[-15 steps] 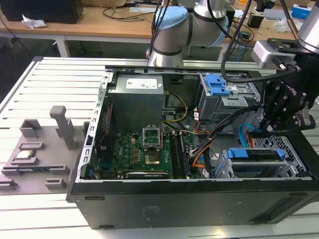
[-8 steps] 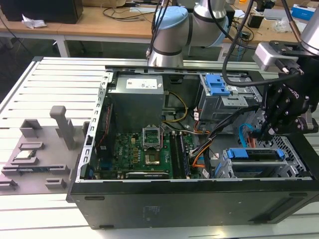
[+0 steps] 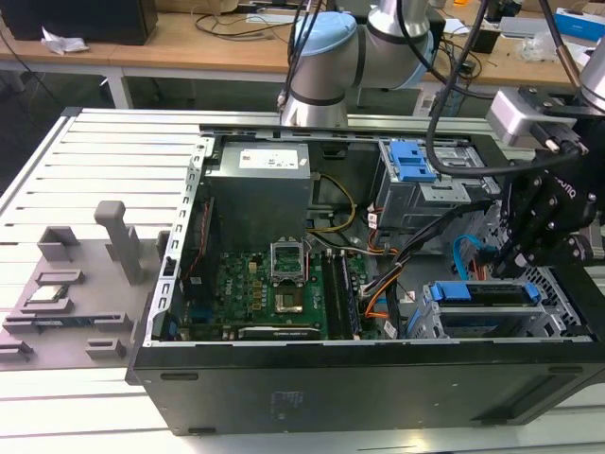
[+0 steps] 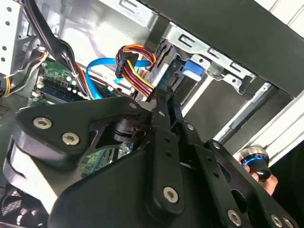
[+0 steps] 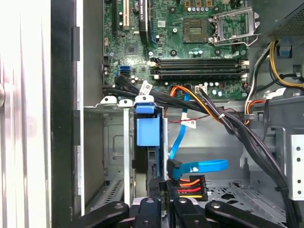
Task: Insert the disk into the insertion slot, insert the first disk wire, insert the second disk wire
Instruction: 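Insert the first disk wire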
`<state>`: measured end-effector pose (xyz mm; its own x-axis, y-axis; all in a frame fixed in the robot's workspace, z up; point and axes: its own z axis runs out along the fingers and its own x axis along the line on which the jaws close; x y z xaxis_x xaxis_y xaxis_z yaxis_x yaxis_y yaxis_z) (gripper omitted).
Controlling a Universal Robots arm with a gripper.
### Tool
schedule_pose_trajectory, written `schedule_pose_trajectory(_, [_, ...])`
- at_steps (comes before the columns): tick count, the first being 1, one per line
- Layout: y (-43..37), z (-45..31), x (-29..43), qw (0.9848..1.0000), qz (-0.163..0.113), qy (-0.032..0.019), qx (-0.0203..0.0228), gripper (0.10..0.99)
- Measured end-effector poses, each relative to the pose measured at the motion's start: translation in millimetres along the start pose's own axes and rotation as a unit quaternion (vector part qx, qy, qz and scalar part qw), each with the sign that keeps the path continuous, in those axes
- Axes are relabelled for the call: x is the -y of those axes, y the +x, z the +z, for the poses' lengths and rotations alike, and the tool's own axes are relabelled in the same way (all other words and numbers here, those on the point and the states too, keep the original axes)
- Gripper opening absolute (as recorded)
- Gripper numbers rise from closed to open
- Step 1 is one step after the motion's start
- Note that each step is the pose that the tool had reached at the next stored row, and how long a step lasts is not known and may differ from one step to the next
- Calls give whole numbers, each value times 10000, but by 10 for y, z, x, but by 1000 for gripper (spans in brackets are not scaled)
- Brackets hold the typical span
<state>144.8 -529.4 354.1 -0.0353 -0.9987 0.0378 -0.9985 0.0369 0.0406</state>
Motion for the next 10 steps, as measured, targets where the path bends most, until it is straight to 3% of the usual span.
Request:
schedule_pose_trajectory(7, [48, 73, 5, 10000, 1, 0, 2, 169])
schedule_pose_trajectory(10, [47, 84, 7, 10000, -2, -2, 56, 169])
